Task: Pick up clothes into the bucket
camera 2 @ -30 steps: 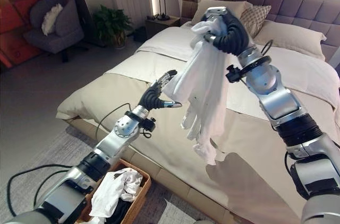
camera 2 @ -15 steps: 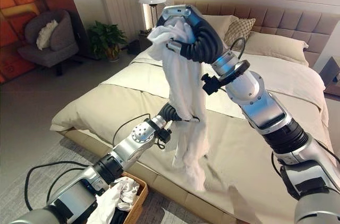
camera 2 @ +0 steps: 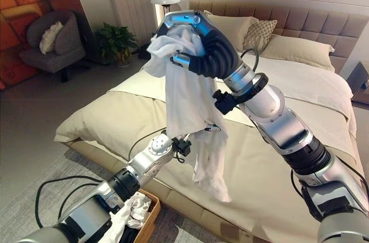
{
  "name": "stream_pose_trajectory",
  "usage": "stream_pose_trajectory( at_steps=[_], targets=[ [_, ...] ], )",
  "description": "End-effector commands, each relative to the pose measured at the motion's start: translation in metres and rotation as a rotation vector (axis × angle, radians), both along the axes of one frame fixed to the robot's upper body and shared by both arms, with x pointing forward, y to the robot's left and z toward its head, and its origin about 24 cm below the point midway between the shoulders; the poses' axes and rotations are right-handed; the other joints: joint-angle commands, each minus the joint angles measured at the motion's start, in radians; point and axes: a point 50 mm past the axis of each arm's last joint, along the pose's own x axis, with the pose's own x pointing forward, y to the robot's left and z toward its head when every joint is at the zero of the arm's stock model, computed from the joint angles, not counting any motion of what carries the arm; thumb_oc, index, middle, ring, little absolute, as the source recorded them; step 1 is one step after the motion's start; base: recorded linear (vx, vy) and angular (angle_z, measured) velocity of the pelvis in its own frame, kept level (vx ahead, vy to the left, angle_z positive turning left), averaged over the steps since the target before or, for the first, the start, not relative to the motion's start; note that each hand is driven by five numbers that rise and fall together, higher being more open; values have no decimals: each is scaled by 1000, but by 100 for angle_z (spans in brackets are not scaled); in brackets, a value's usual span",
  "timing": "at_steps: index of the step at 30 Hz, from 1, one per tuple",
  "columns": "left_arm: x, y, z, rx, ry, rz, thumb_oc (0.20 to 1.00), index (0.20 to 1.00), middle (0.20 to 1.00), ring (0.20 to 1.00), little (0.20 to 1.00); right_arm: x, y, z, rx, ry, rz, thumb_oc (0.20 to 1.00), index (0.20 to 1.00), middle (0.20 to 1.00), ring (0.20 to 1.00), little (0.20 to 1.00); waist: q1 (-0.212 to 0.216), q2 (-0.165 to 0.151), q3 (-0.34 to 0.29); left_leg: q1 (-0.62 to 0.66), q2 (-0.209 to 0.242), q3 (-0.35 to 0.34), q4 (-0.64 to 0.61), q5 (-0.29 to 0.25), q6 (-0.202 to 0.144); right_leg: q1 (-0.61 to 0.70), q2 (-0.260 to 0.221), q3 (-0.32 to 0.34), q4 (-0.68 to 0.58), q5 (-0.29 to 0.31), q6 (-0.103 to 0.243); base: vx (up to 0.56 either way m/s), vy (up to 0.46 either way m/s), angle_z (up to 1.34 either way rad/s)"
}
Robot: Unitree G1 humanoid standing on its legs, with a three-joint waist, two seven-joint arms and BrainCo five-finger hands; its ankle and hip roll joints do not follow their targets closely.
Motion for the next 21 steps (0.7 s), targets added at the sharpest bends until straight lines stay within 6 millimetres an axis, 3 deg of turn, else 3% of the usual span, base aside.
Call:
stream_pose_trajectory(
  at_steps=[1, 2, 3, 5, 7, 8, 17, 18, 21],
  targets=[
    [-1, -2, 15, -151, 31, -71, 435, 435, 435, 435, 435, -6, -10, 21, 154, -96, -13, 319, 319, 319, 319, 319, 18, -46, -18, -28, -28, -1, 114, -125, 21, 5, -20, -20, 20, -2, 27, 0, 0, 0],
    [-1, 2, 14, -166, 40, -60, 379, 379, 379, 379, 379, -4, -13, 19, 162, -93, -31, 416, 416, 416, 416, 416, 19, -46, -18, -28, -28, -2, 114, -126, 21, 6, -20, -21, 20, -3, 27, 0, 0, 0],
    [-1, 7, 13, -188, 59, -52, 200, 200, 200, 200, 200, -2, -16, 17, 168, -89, -56, 482, 482, 482, 482, 482, 20, -46, -18, -27, -29, -2, 114, -126, 21, 6, -20, -21, 21, -4, 26, 0, 0, 0],
    [-2, 16, 10, -197, 64, -33, 200, 200, 200, 200, 200, 1, -23, 13, 181, -81, -99, 498, 498, 498, 498, 498, 22, -46, -20, -26, -29, -3, 112, -127, 21, 7, -20, -22, 21, -6, 26, 0, 0, 0],
    [-1, 22, 9, -198, 60, -16, 200, 200, 200, 200, 200, 4, -28, 10, 192, -72, -131, 645, 645, 645, 645, 645, 23, -46, -20, -25, -29, -3, 113, -128, 21, 8, -21, -23, 22, -7, 26, 0, 0, 0],
    [-1, 27, 7, -205, 69, -6, 200, 200, 200, 200, 200, 5, -32, 7, 198, -66, -152, 1000, 1000, 1000, 1000, 1000, 24, -45, -21, -25, -30, -3, 113, -129, 21, 9, -21, -24, 22, -8, 25, 0, 0, 0],
    [7, 74, 10, -241, 21, 182, 200, 200, 200, 200, 200, 22, -75, -25, 269, 35, -409, 1000, 1000, 1000, 1000, 1000, 35, -37, -18, -26, -33, -10, 115, -131, 21, 11, -24, -29, 27, -16, 23, 2, 0, 0],
    [8, 88, 13, -265, 6, 238, 200, 200, 200, 200, 200, 26, -89, -39, 292, 86, -482, 1000, 1000, 1000, 1000, 1000, 38, -35, -16, -26, -35, -12, 116, -132, 21, 11, -26, -31, 27, -15, 23, 0, 0, 0],
    [8, 102, 14, -290, 0, 295, 200, 200, 200, 200, 200, 28, -100, -56, 309, 141, -545, 1000, 1000, 1000, 1000, 1000, 40, -34, -16, -28, -36, -13, 120, -134, 21, 12, -27, -32, 26, -16, 23, 0, 0, 0]
  ],
)
